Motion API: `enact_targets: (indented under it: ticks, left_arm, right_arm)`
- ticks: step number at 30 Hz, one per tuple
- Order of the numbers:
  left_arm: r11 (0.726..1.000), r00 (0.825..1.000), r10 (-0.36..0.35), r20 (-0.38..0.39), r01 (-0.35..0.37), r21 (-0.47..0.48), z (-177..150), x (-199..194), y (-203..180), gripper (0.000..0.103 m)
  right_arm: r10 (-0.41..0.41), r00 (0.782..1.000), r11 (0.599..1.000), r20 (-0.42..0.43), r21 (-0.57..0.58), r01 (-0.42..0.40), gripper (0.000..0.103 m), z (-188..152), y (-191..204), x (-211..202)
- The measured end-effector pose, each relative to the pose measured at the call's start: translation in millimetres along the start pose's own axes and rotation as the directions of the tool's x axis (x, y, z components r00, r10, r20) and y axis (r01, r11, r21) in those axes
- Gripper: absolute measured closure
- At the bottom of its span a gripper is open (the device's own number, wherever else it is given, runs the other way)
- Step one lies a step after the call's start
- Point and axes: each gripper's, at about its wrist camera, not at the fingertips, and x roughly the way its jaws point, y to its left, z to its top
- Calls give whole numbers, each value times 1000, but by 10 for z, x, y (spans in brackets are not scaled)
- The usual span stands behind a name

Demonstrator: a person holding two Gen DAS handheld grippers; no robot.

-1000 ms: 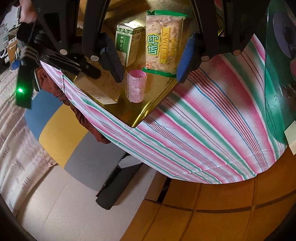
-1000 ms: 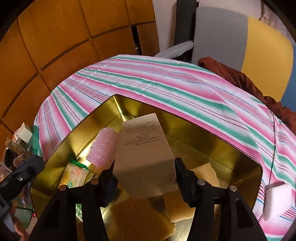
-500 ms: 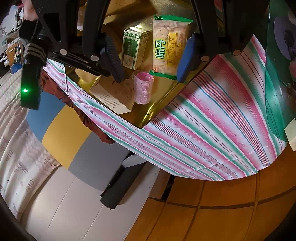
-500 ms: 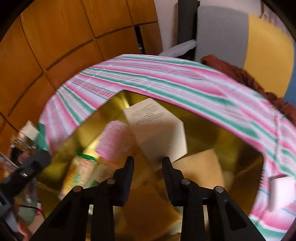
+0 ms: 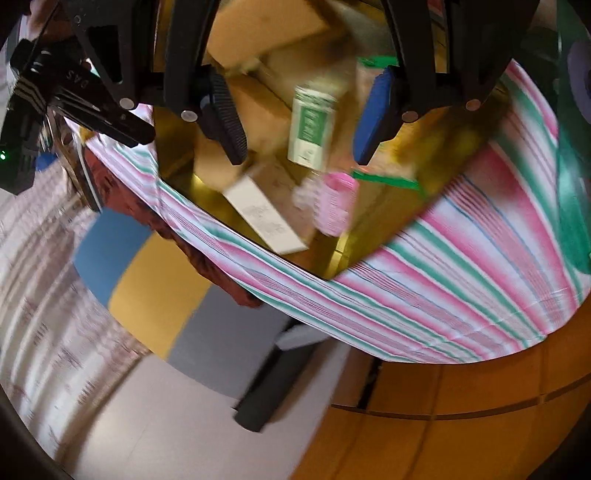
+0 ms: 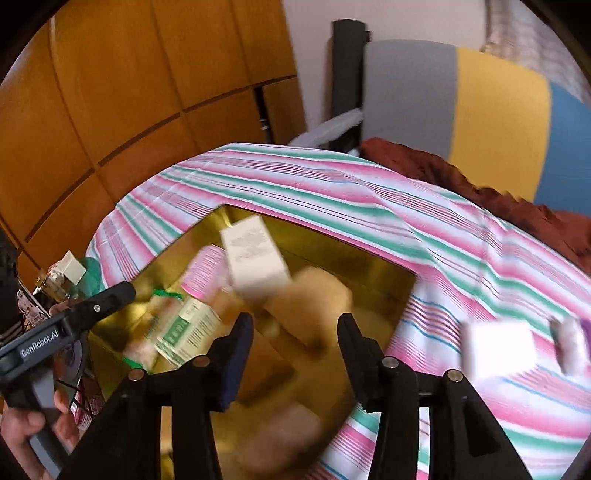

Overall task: Organize objects
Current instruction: 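Move the right tool back and grasp the green-wrapped cracker bar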

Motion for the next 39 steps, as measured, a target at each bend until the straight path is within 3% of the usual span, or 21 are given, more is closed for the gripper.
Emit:
enact_targets:
  ticks: [8,17,26,30,33,35,39]
  left_arm:
    - [978,990,-113,-82,126,169,-361,-1,-625,42]
    - [915,964,-195,-183,246,321,-869,1,-1288,42]
    - [844,934,-222,-279,328,425,-1209,73,-1806,42]
    - [826,923,-219,-315,348,444,-1313,140,-1941,42]
    - [819,923,-204,-327,344,459,-1348,206,-2029,42]
    - [818,927,-193,-322,333,469,-1349,250,-2075,42]
    - [821,941,-163,-297,296,487,-1294,356,-2178,42]
  right_arm:
    - [-103,994,991,-28,77,105,49,-429,-496,-288]
    - [-202,974,965,-104,150,216,49,-1000,-1144,-581]
    - [-324,935,903,-147,246,351,43,-1377,-1901,-1016]
    - [-395,902,863,-172,269,429,40,-1530,-2296,-1220]
    - [-462,869,816,-176,301,494,32,-1601,-2618,-1403]
    - [-518,838,764,-173,346,544,22,-1644,-2892,-1561]
    - [-587,791,664,-170,458,591,17,-1766,-3428,-1815]
